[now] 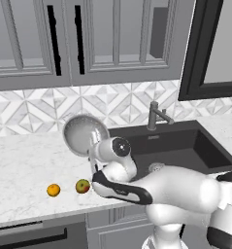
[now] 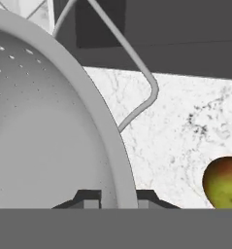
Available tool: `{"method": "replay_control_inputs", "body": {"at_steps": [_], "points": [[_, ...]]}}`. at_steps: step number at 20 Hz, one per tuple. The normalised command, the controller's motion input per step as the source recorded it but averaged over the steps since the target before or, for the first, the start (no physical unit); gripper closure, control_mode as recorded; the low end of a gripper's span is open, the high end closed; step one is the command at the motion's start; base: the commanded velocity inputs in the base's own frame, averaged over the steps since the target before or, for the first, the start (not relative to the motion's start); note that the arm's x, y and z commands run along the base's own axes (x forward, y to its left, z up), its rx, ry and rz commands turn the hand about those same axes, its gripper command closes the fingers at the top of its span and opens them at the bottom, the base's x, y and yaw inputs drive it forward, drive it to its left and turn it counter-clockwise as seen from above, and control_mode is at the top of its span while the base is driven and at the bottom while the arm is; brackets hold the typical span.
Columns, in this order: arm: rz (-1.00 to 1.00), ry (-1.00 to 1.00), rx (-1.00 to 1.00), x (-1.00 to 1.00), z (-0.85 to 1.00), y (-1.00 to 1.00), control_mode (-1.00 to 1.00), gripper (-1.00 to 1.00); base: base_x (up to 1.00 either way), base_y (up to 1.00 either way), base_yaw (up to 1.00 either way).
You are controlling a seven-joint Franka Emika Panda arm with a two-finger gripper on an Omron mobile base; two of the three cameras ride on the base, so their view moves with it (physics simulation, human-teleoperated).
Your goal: Put the colander in the sink, put the tangerine, apple in the colander, and turn on the sink faucet and pour water over the colander.
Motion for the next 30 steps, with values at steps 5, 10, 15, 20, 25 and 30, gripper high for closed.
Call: {"method": "replay_control_inputs", "body": {"at_steps": [5,10,15,20,25,30], "points": [[-0.09,0.20,0.01,-0.46,0.91,-0.48,-1.00,1.00,0.00,0.00,0.00],[-0.29,0.39,0.00,-0.38,0.41,-0.50,-1.00,1.00,0.00,0.00,0.00],[-0.51,0.32,0.00,-0.14,0.02,-0.47,-1.00,1.00,0.00,0.00,0.00],[-0.41,0.16,0.00,0.26,0.00,-0.52,-1.00,1.00,0.00,0.00,0.00],[-0.32,0.20,0.00,0.55,-0.17,-0.37,-1.00,1.00,0.00,0.00,0.00],[-0.24,0.15,0.00,0.59,-0.36,-0.22,-1.00,1.00,0.00,0.00,0.00]]}}
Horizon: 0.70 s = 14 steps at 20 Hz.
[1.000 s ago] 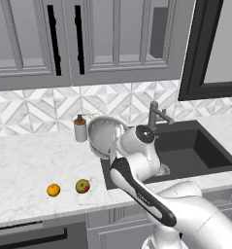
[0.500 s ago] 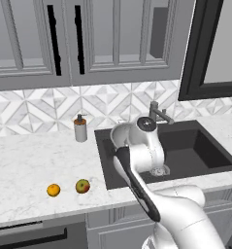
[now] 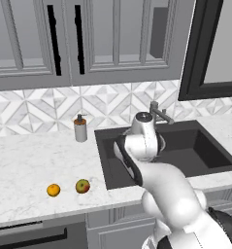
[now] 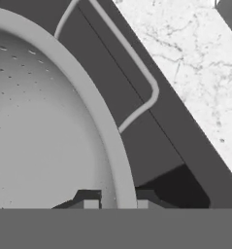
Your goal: Put the colander in the sink, put the tangerine, apple in the colander, and turn on the sink faucet and pour water over the colander.
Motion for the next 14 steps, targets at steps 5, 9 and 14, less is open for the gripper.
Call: {"method": "replay_control_inputs", "body": {"at_steps": [5,9,14], "points": [[-0.19,0.06,0.00,0.23,-0.54,-0.30,-1.00,1.00,0.00,0.00,0.00],[-0.21,0.00,0.00,0.05,-0.42,-0.33,-1.00,1.00,0.00,0.00,0.00],[-0.19,0.00,0.02,0.18,-0.27,-0.34,-1.00,1.00,0.00,0.00,0.00]]}}
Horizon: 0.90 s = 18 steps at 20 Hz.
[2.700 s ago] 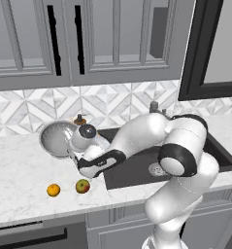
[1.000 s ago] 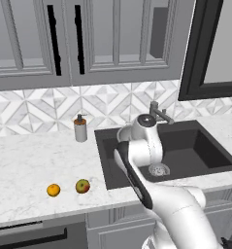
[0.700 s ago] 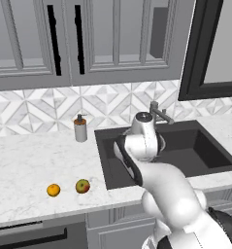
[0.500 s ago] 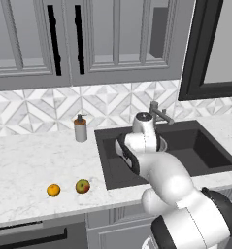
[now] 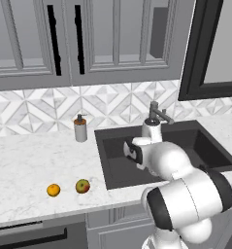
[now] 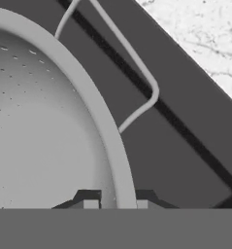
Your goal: Put the colander in the sink, put the tangerine, apple in the colander, and turn on the sink faucet and pour water over the colander.
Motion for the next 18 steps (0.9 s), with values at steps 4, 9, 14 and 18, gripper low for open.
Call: {"method": "replay_control_inputs", "body": {"at_steps": [4,9,14,18], "points": [[-0.16,0.00,0.03,0.23,-0.31,-0.40,-1.00,1.00,0.00,0.00,0.00],[-0.11,0.00,0.04,0.36,-0.27,-0.19,-1.00,1.00,0.00,0.00,0.00],[-0.05,0.00,0.00,0.43,-0.26,-0.02,-1.00,1.00,0.00,0.00,0.00],[-0.08,0.00,0.00,0.27,-0.39,-0.22,-1.00,1.00,0.00,0.00,0.00]]}}
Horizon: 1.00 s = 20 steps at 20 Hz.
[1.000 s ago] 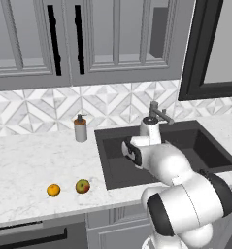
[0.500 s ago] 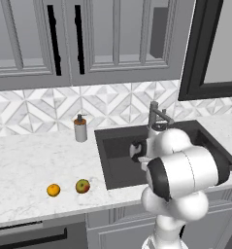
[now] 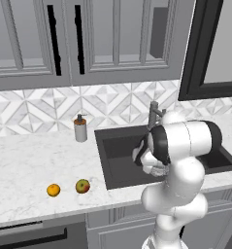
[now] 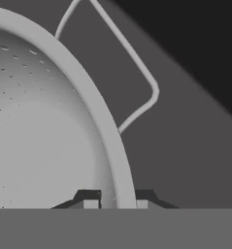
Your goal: Put the colander in the sink, put the tangerine, apple in the colander, and turn on the sink faucet and pour water over the colander.
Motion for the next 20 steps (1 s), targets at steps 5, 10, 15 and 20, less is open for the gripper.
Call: {"method": "replay_control_inputs", "body": {"at_steps": [5,10,15,20], "points": [[-0.12,0.00,0.00,0.07,-0.26,-0.11,-1.00,1.00,0.00,0.00,0.00],[-0.09,-0.04,0.00,0.13,-0.24,-0.01,-1.00,1.00,0.00,0.00,0.00],[-0.04,-0.02,0.00,0.16,-0.26,0.05,-1.00,1.00,0.00,0.00,0.00],[-0.04,0.00,0.00,0.00,-0.26,0.23,-1.00,1.00,0.00,0.00,0.00]]}}
